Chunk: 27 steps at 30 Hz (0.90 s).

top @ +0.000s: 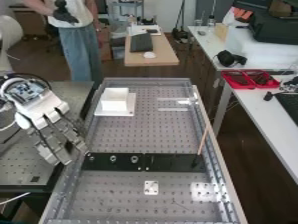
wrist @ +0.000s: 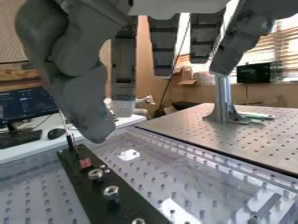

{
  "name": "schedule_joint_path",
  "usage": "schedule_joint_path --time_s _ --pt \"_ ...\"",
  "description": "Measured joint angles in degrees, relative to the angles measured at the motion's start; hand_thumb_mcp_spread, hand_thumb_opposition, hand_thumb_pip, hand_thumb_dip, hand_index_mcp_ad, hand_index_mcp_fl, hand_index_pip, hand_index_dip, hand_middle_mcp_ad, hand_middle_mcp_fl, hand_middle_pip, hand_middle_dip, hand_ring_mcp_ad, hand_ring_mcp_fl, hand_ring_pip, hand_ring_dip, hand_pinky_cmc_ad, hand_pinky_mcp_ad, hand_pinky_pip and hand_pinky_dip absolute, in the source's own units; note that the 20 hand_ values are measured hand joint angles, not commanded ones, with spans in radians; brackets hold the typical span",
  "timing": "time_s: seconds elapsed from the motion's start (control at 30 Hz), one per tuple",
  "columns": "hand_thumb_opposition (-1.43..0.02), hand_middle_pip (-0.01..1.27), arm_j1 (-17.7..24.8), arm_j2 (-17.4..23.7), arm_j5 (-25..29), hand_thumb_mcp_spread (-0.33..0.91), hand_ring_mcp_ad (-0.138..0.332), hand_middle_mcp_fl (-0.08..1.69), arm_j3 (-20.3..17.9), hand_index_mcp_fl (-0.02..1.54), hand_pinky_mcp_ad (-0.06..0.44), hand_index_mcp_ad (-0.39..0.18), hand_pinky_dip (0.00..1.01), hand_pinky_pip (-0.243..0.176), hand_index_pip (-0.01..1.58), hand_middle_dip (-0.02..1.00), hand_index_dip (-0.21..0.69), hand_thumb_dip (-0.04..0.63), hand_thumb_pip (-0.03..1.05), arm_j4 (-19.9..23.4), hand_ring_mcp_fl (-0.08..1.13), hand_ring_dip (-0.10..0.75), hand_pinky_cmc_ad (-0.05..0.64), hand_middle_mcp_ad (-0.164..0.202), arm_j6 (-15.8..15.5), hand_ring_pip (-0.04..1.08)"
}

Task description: Grab the smaller nut and place it in the white container

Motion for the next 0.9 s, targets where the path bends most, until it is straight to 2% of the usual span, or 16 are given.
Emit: schedule_joint_path --time_s 0.1,0.2,0.47,0.73,0.9 --pt "-0.88 0.14 0.0 -0.7 -0.5 0.43 0.185 0.12 0.2 0.01 0.168 -0.122 0.40 -0.091 1.56 0.24 0.087 0.222 0.80 0.4 0.00 0.049 0.323 0.084 -0.1 0.09" --pt "-0.90 0.14 0.0 -1.2 -0.9 0.45 0.185 0.12 0.4 0.00 0.164 -0.126 0.33 -0.082 1.56 0.24 0.087 0.253 0.80 1.1 0.00 0.049 0.325 0.084 -0.4 0.09" --pt "-0.90 0.13 0.1 -2.8 -1.3 0.44 0.187 0.12 0.7 0.00 0.168 -0.136 0.27 -0.075 1.56 0.24 0.089 0.269 0.79 2.3 0.00 0.056 0.321 0.084 -1.2 0.09" --pt "-0.90 0.13 1.5 -5.6 0.9 0.45 0.176 0.12 -0.3 0.00 0.152 -0.136 0.27 -0.075 1.56 0.24 0.089 0.269 0.79 4.6 0.01 0.056 0.321 0.082 0.3 0.10" --pt "-0.90 0.13 2.9 -8.0 4.3 0.45 0.178 0.16 -1.1 0.00 0.150 -0.134 0.27 -0.075 1.56 0.24 0.089 0.269 0.79 7.2 0.01 0.056 0.321 0.082 1.1 0.09"
